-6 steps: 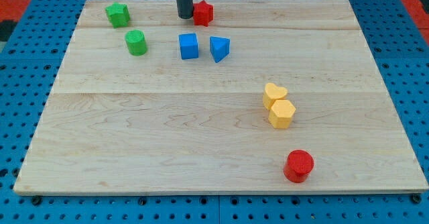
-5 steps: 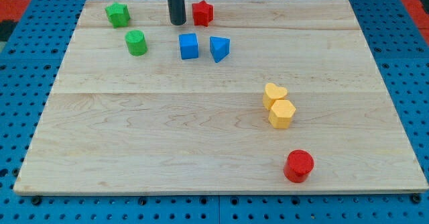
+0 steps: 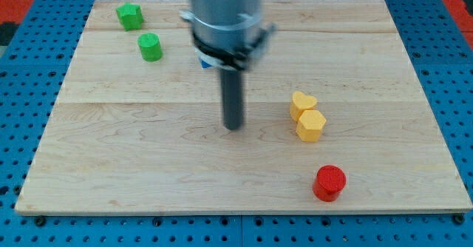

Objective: Slide the yellow hexagon to the top right

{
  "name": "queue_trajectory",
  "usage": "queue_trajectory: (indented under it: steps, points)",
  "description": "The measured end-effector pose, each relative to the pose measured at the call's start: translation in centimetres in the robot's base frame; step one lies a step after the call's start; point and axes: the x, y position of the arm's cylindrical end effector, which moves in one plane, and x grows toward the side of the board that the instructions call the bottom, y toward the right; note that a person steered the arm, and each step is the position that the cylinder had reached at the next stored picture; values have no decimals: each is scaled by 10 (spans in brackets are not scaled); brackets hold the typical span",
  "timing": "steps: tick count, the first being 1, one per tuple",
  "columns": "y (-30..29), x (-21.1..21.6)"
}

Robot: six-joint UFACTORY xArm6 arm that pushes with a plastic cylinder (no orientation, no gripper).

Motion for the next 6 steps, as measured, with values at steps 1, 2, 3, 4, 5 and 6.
queue_trajectory:
  steps: [1, 2, 3, 4, 5, 6]
  points:
    - [64, 15]
    - [73, -9]
    - [140, -1]
    - [157, 2]
    - [137, -28]
    - [120, -81]
